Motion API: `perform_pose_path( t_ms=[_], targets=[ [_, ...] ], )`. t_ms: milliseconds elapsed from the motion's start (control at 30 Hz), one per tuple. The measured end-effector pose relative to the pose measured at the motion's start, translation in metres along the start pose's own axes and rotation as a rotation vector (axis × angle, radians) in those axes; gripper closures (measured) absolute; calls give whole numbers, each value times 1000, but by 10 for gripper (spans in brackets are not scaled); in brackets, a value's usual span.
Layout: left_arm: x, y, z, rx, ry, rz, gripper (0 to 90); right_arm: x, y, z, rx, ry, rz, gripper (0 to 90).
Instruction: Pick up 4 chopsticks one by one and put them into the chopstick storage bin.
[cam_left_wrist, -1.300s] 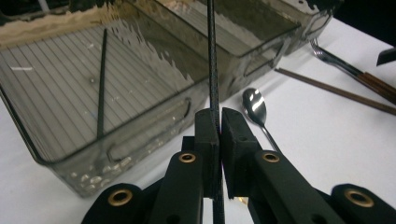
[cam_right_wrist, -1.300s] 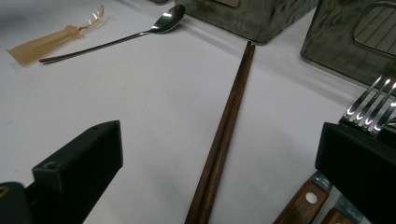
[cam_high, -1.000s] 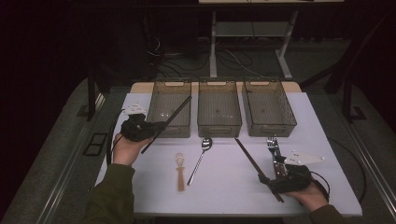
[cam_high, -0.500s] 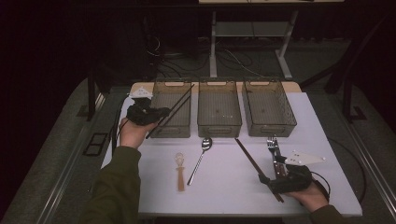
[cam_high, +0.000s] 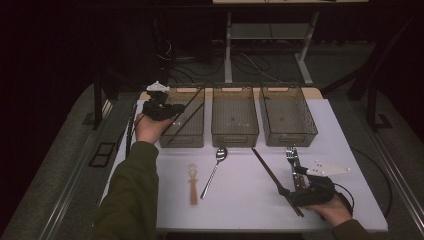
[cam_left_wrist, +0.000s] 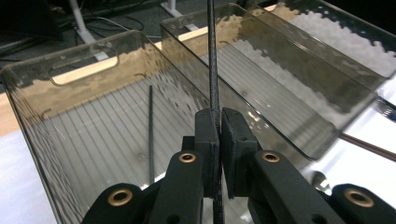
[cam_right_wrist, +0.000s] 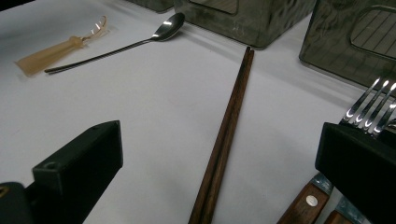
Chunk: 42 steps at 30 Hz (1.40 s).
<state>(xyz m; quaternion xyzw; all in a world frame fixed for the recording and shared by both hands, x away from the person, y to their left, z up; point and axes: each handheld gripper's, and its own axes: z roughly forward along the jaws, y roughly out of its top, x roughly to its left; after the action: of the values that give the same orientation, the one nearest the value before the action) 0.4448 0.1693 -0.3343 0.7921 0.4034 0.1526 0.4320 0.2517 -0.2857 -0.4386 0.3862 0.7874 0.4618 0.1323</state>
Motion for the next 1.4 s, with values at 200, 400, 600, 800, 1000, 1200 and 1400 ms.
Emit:
perform_pose_path(
  t_ms=[200,400,600,800,1000,1200,1400],
  targets=[
    [5,4,16,6,40,10,856,0,0,-1,-11,2,6,6],
    [15,0,25,6,66,-3,856,0,0,-2,-12,10,9,6],
    [24,-7,31,40,95,-3,855,0,0,-2,-14,9,7,6],
    [32,-18,37,74,113,-25,855,0,0,-2,-13,12,7,6],
    [38,-28,39,110,120,-51,854,0,0,-2,-10,12,4,6],
    [38,-28,40,120,143,-46,698,0,0,-2,-10,12,3,6],
    [35,-26,37,102,124,-48,553,0,0,-1,-5,12,4,6]
  ],
)
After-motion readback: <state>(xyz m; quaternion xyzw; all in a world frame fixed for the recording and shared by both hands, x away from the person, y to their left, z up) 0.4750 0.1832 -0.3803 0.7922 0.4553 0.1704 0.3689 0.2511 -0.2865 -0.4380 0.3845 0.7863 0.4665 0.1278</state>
